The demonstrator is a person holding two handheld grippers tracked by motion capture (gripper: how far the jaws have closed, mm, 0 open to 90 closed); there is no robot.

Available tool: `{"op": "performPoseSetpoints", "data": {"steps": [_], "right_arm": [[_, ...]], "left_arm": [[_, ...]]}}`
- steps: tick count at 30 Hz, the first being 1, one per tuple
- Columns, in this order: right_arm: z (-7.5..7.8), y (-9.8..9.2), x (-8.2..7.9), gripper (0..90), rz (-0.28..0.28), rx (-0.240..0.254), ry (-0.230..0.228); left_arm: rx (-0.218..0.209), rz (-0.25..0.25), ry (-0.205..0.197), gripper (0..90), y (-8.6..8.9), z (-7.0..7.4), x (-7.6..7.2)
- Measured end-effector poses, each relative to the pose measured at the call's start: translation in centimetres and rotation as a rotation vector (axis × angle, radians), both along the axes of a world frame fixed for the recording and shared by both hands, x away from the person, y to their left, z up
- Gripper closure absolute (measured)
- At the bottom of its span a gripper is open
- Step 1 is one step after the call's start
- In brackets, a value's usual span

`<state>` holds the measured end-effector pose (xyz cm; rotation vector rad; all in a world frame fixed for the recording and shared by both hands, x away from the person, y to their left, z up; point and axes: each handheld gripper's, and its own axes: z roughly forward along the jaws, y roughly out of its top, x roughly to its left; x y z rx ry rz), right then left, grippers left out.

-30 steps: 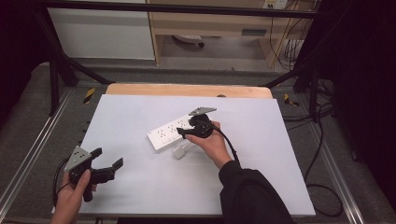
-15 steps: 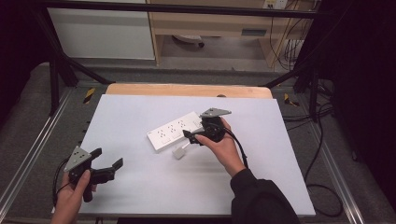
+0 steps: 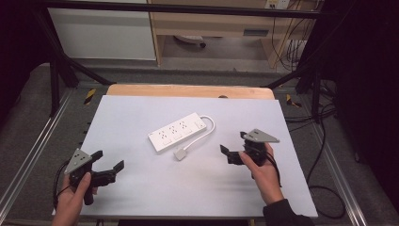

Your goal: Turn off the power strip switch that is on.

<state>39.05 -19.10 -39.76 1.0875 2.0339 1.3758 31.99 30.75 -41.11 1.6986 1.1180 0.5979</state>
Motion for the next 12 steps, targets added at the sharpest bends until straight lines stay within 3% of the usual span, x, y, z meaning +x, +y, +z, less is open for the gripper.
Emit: {"op": "performPoseSetpoints", "data": {"steps": [4, 9, 12], "right_arm": [[-1.0, -3.3, -1.6, 4.5, -0.068, 0.008, -0.019], [-2.3, -6.8, -2.7, 3.8, -0.161, 0.027, -0.009], [-3.6, -7.6, -2.0, 3.6, -0.222, -0.005, 0.056]], "left_arm": [[-0.005, 0.002, -0.001, 5.5, -0.1, 0.0, 0.0], [-0.003, 0.002, -0.002, 5.5, -0.2, 0.0, 0.0], [-0.002, 0.000, -0.001, 5.5, -0.2, 0.0, 0.0]]}}
